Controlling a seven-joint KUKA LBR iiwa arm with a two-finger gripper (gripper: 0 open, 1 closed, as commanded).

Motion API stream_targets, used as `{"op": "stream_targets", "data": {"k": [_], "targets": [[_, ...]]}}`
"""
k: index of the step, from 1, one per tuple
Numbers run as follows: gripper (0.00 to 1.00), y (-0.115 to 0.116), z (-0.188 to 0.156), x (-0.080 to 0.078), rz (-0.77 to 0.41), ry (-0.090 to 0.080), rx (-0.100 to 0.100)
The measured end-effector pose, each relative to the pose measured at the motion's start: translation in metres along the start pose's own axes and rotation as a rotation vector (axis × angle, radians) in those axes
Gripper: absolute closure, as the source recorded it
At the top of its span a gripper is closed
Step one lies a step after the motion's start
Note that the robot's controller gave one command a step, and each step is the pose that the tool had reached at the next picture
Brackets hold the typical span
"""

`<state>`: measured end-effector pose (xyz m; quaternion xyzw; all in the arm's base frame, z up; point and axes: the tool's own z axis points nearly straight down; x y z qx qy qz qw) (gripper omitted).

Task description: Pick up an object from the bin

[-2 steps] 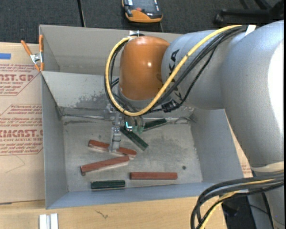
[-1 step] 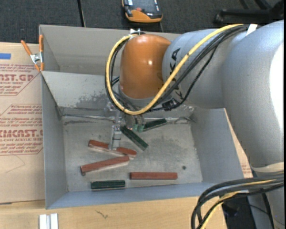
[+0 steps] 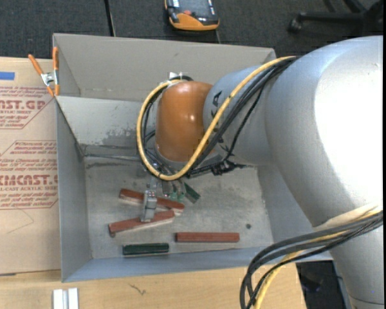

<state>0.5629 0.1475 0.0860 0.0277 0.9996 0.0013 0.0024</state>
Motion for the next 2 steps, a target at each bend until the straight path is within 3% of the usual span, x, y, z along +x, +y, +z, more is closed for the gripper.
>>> {"op": "stream_targets", "data": {"k": [1, 2], "targets": [[0.00, -0.001, 0.014, 0.001, 0.026, 0.004, 0.000], [0.00, -0.012, -0.026, 0.004, 0.042, 0.001, 0.001]]}}
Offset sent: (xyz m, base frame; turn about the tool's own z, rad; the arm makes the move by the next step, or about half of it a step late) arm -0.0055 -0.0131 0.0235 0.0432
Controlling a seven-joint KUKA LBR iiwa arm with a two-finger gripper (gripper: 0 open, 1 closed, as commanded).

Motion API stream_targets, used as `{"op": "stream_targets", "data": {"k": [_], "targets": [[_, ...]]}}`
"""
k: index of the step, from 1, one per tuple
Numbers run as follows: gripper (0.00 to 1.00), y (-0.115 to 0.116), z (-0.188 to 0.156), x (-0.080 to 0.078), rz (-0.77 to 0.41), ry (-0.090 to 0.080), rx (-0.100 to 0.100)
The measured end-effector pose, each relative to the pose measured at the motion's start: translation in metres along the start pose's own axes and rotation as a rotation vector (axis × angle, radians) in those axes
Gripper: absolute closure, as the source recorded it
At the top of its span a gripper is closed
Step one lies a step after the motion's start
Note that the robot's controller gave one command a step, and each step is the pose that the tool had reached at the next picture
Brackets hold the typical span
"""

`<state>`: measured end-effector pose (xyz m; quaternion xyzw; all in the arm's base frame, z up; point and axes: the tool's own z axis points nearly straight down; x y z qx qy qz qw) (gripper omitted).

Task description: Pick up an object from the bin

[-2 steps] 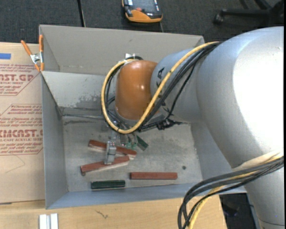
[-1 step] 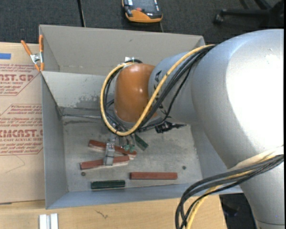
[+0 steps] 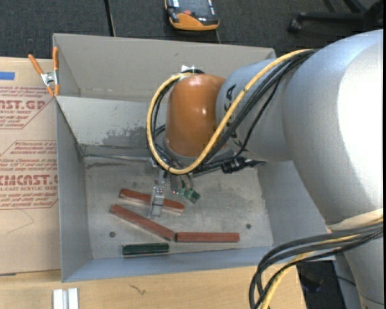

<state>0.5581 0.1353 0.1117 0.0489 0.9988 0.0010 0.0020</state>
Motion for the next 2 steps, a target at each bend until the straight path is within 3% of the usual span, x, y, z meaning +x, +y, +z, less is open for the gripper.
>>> {"op": "stream_targets", "data": {"k": [1, 2], "targets": [[0.00, 0.0118, 0.0379, -0.0026, -0.017, 0.002, 0.001], [1.00, 0.0090, 0.0404, -0.0007, 0.130, -0.001, -0.002]]}}
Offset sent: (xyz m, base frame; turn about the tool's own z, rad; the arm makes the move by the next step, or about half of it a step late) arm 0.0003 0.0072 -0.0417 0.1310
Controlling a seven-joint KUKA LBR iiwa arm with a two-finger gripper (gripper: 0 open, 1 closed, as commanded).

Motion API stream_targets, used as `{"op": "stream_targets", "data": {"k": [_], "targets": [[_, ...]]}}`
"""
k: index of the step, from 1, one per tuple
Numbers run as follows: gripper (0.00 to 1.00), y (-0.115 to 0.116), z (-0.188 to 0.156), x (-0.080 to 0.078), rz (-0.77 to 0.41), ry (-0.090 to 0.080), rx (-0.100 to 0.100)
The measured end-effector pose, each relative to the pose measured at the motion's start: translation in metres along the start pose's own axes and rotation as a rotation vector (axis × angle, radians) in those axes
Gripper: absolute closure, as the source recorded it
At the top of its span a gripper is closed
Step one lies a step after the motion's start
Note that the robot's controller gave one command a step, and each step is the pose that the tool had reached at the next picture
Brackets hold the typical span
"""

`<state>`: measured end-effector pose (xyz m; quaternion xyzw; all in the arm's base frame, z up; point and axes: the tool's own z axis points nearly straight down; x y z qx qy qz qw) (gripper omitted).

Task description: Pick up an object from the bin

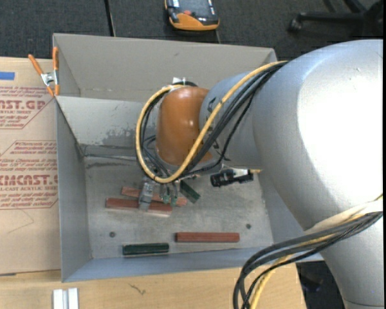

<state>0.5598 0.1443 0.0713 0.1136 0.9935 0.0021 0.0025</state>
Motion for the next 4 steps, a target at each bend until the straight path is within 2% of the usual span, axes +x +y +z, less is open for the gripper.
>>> {"op": "stream_targets", "data": {"k": [2, 3, 4], "targets": [[1.00, -0.001, -0.004, 0.001, 0.000, 0.005, 0.002], [1.00, -0.002, -0.024, 0.003, 0.000, 0.013, 0.007], [1.00, -0.002, -0.046, 0.002, 0.000, 0.009, 0.006]]}}
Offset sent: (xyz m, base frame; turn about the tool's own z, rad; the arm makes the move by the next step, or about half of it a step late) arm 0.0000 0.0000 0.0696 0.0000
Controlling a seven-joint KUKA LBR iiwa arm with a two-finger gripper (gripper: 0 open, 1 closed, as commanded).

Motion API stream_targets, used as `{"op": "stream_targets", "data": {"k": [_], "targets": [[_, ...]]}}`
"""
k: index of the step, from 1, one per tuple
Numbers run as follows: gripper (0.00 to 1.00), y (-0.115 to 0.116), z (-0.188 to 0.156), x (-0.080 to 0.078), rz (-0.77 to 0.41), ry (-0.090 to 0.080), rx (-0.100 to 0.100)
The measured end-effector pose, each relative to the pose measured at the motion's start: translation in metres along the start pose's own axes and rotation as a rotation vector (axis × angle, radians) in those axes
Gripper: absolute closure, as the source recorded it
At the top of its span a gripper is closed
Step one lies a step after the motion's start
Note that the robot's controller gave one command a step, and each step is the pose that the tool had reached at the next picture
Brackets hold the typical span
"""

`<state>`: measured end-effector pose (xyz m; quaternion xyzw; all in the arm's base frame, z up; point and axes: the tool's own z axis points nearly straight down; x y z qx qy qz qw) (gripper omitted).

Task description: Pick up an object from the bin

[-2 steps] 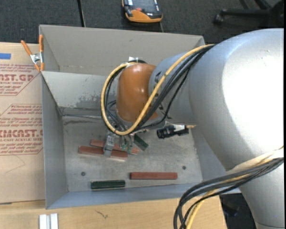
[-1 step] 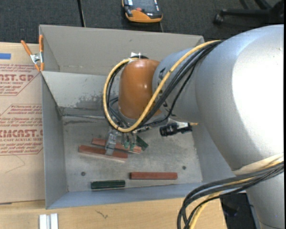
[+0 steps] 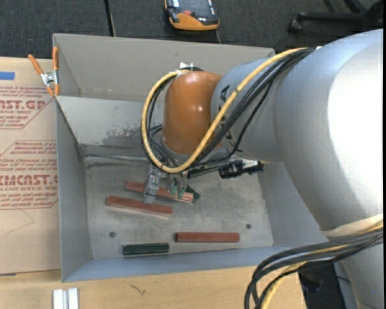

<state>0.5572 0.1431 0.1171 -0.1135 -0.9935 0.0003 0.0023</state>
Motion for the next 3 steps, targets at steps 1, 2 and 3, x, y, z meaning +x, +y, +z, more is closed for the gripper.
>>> {"op": "stream_targets", "data": {"k": [1, 2, 3], "targets": [[1.00, 0.000, -0.019, -0.001, 0.000, -0.005, -0.002], [1.00, 0.000, -0.032, 0.000, 0.000, -0.005, -0.002], [1.00, 0.001, -0.045, 0.000, 0.000, -0.005, -0.003]]}}
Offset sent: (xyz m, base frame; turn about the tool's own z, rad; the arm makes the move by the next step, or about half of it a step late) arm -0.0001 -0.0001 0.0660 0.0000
